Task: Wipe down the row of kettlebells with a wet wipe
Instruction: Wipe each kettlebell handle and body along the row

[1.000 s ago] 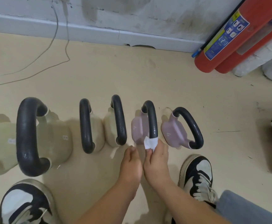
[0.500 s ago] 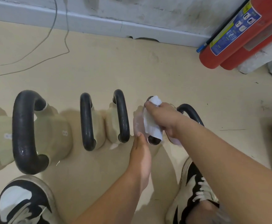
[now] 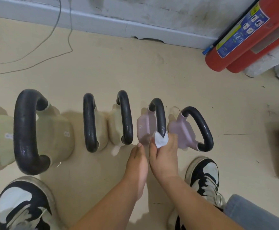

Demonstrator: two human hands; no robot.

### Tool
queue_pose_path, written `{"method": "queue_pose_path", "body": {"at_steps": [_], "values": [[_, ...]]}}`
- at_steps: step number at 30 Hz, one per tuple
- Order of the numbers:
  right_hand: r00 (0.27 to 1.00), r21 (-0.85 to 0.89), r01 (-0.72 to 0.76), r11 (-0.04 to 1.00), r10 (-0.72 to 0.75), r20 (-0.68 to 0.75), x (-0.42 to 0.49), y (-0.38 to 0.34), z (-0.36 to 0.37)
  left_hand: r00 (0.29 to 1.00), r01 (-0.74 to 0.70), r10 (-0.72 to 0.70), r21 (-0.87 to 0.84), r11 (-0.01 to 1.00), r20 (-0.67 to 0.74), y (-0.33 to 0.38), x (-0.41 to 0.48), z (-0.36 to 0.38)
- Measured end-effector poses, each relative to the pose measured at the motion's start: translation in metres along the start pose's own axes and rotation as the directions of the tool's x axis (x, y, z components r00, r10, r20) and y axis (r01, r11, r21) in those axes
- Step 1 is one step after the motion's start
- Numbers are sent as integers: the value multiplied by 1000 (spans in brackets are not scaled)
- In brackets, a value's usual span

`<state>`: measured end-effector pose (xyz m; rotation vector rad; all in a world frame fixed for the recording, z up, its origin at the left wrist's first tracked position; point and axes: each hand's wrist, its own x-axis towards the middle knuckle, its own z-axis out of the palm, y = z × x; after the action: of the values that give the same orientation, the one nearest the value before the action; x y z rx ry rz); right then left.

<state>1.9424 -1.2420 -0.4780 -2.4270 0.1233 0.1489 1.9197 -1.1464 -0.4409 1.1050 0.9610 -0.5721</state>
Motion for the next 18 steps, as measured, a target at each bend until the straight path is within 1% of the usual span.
{"method": "queue_pose_path", "body": {"at_steps": [3, 5, 6, 9, 10, 11, 12, 13, 14, 15, 16, 17, 18], "values": [[990, 12, -60, 998, 58, 127, -4, 9, -3, 1000, -21, 21, -19, 1000, 6, -2, -1, 2], [985, 15, -73, 997, 70, 156, -5, 8, -6, 999, -51, 51, -8, 999, 2, -4, 3, 5], [984, 46, -84, 995, 75, 164, -6, 5, -8, 998, -65, 65, 9, 998, 8, -4, 4, 7], [985, 160, -118, 980, 96, 142, -10, -10, -13, 995, -100, 99, 32, 994, 21, -4, 4, 13], [989, 230, -125, 965, 104, 100, -9, -13, -12, 994, -110, 110, 27, 994, 19, -1, 3, 15], [991, 243, -132, 961, 121, 62, -6, -19, -12, 992, -122, 122, 7, 992, 16, 3, 2, 16], [995, 223, -97, 970, 94, 20, -1, -25, -12, 991, -130, 130, -23, 991, 11, 7, 2, 18], [999, 135, -51, 990, 52, -4, 7, -30, -13, 991, -130, 131, -55, 990, 5, 12, 3, 19], [1000, 65, -6, 998, 6, 1, 15, -34, -14, 991, -132, 132, -70, 989, 1, 17, 2, 18], [1000, -5, 6, 1000, -5, 23, 25, -38, -17, 990, -138, 139, -73, 988, 5, 22, 2, 17], [997, -44, -26, 999, 29, 68, 38, -43, -20, 989, -147, 148, -66, 987, 18, 27, 0, 15], [985, -82, -78, 994, 89, 145, 51, -51, -26, 987, -151, 153, -57, 987, 39, 30, -2, 14], [961, -92, -148, 985, 165, 224, 66, -59, -32, 987, -145, 148, -51, 988, 60, 33, -5, 13]]}}
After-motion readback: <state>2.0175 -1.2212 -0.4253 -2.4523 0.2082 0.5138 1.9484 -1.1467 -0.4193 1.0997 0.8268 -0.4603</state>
